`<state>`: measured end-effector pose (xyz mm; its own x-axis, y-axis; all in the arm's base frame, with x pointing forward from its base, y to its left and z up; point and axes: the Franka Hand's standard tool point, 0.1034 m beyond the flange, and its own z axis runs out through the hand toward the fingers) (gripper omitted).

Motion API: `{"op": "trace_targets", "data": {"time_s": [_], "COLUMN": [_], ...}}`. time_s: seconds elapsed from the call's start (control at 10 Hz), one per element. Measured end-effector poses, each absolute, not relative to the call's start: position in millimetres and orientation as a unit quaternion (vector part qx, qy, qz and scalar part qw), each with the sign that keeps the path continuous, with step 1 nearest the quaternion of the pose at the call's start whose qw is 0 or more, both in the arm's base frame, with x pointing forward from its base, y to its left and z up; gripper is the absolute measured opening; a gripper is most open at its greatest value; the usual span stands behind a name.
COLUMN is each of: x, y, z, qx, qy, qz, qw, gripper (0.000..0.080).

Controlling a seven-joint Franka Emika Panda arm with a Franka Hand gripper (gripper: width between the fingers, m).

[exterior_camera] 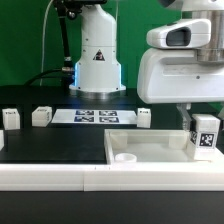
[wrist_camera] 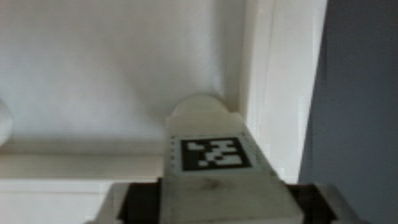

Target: Assemble one leg

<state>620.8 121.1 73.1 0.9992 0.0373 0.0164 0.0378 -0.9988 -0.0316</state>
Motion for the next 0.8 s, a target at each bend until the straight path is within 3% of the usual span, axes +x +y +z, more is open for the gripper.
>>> {"op": "trace_targets", "data": {"time_s": [0.4, 0.8], "x": [620.8, 620.8], "y": [120.9, 120.6], "z": [73.0, 72.6], "qx": [-1.000, -0.972], "qy": [0.000, 0.231], "qz": [-0.007, -0.011], "qw": [0.017, 0.032], "gripper": [0.0291, 0.0291]}}
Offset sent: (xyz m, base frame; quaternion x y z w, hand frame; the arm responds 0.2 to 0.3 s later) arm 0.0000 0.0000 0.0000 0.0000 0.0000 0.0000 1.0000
